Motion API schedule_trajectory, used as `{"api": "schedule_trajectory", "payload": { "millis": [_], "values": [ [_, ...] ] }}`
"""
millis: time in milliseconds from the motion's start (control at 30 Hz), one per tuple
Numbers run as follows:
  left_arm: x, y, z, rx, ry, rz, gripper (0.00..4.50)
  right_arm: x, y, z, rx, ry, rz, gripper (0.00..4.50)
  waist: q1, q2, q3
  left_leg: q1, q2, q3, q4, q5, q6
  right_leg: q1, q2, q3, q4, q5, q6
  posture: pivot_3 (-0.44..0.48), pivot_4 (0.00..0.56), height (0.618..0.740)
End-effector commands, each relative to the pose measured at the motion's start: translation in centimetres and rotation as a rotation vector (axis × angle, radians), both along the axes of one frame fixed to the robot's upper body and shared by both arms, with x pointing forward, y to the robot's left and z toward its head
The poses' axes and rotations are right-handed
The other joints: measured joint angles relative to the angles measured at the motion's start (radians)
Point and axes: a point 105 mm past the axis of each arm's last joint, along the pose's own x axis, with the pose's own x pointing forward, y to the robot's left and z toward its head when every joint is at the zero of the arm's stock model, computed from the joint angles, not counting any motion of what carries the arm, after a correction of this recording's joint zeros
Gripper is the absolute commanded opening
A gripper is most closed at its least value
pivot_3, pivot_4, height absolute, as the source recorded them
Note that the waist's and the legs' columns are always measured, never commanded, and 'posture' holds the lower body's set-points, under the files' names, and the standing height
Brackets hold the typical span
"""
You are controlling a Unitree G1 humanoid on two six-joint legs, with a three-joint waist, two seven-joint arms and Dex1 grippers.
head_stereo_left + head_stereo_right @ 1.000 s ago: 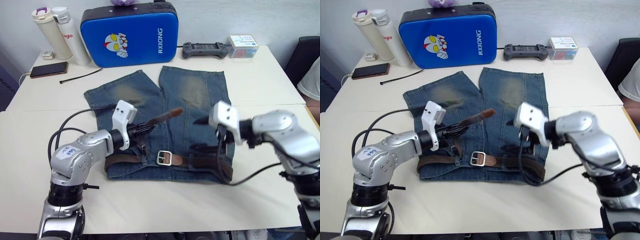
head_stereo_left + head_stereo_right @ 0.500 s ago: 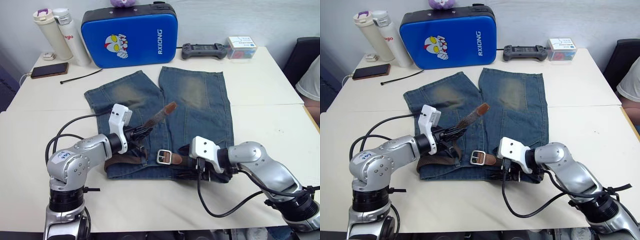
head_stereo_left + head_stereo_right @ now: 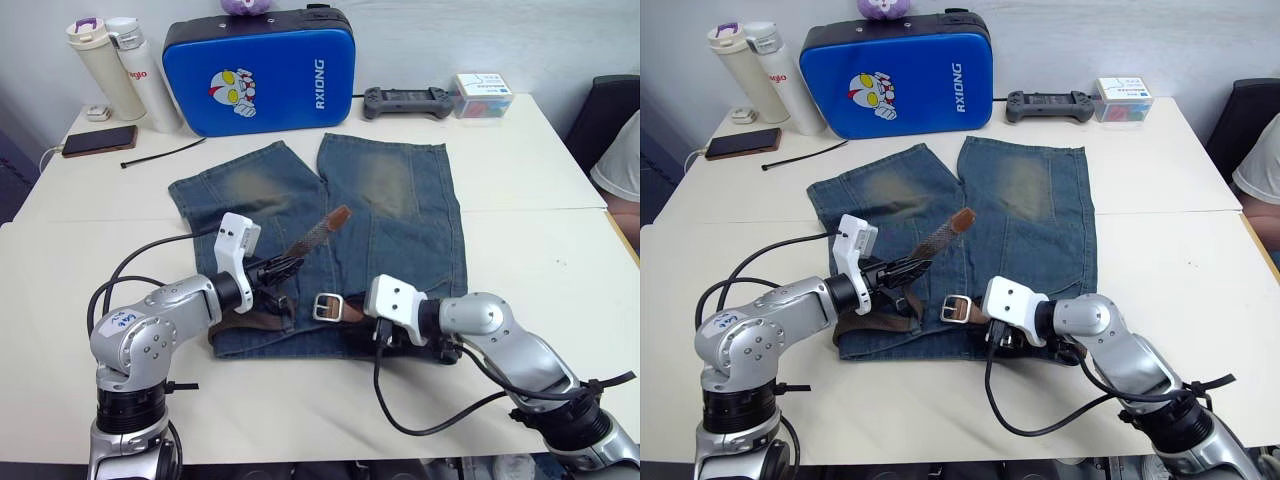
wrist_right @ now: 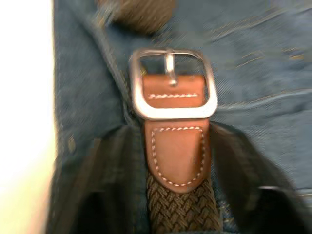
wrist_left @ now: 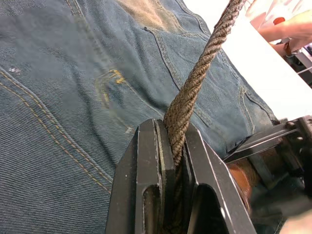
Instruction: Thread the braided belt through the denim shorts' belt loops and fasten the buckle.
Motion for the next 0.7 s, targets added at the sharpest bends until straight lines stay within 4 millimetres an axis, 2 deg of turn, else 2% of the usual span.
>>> {"api": "schedule_trajectory", "payload": {
  "millis": [33,67,100,433,533,633,667,700],
  "values": [
    [-0.6,-0.4,0.7,-0.009,-0.028,-0.032,0.0,0.8,-0.6,2.1,0.071,-0.068,-0.049,0.82,0.0,0.0,0.0,0.0,0.0,0.0,0.0,0.0,0.0,0.0,0.0,0.0,0.0,0.0,0.0,0.0,0.15,0.74],
    [-0.6,-0.5,0.5,-0.008,-0.025,-0.034,0.0,0.8,-0.6,2.2,0.077,-0.065,-0.05,0.26,0.0,0.0,0.0,0.0,0.0,0.0,0.0,0.0,0.0,0.0,0.0,0.0,0.001,0.0,0.0,0.0,0.15,0.74],
    [-0.7,-0.5,0.5,-0.007,-0.023,-0.036,0.0,0.7,-0.6,2.3,0.083,-0.062,-0.05,0.05,0.0,0.0,0.0,0.0,0.0,0.0,0.0,0.0,0.0,0.0,0.0,0.0,0.001,0.0,0.0,0.0,0.15,0.74],
    [-0.9,-0.7,0.2,-0.004,-0.016,-0.048,0.0,0.8,-0.5,3.9,0.138,-0.063,-0.053,0.01,0.0,0.0,0.0,0.0,0.0,0.0,0.001,0.0,0.0,0.0,0.0,0.001,0.001,0.0,0.0,0.0,0.15,0.74],
    [-1.0,-0.8,0.0,0.009,-0.012,-0.056,0.0,0.1,-0.4,3.9,0.128,-0.046,-0.015,0.01,0.0,0.0,0.0,0.0,0.0,0.0,0.001,0.0,0.0,0.0,0.0,0.001,0.002,0.0,0.0,0.0,0.15,0.74],
    [-1.0,-0.8,-0.1,0.02,-0.012,-0.065,0.0,-0.9,-0.5,3.6,0.09,-0.058,0.026,0.91,0.0,0.0,0.0,0.0,0.0,0.0,0.001,0.0,0.0,0.0,0.0,0.001,0.002,0.0,0.0,0.0,0.15,0.74],
    [-1.0,-0.8,-0.1,0.022,-0.012,-0.068,0.0,-1.2,-0.5,3.4,0.072,-0.067,0.038,1.29,0.0,0.0,0.0,0.0,0.0,0.0,0.001,0.0,0.0,0.0,0.0,0.001,0.002,0.0,0.0,0.0,0.15,0.74],
    [-0.9,-0.8,-0.1,0.025,-0.012,-0.072,0.0,-1.4,-0.5,3.3,0.061,-0.079,0.044,1.86,0.0,0.0,0.0,0.0,0.0,0.0,0.001,0.0,0.0,0.0,0.0,0.001,0.002,0.0,0.0,0.0,0.15,0.74]
  ]
}}
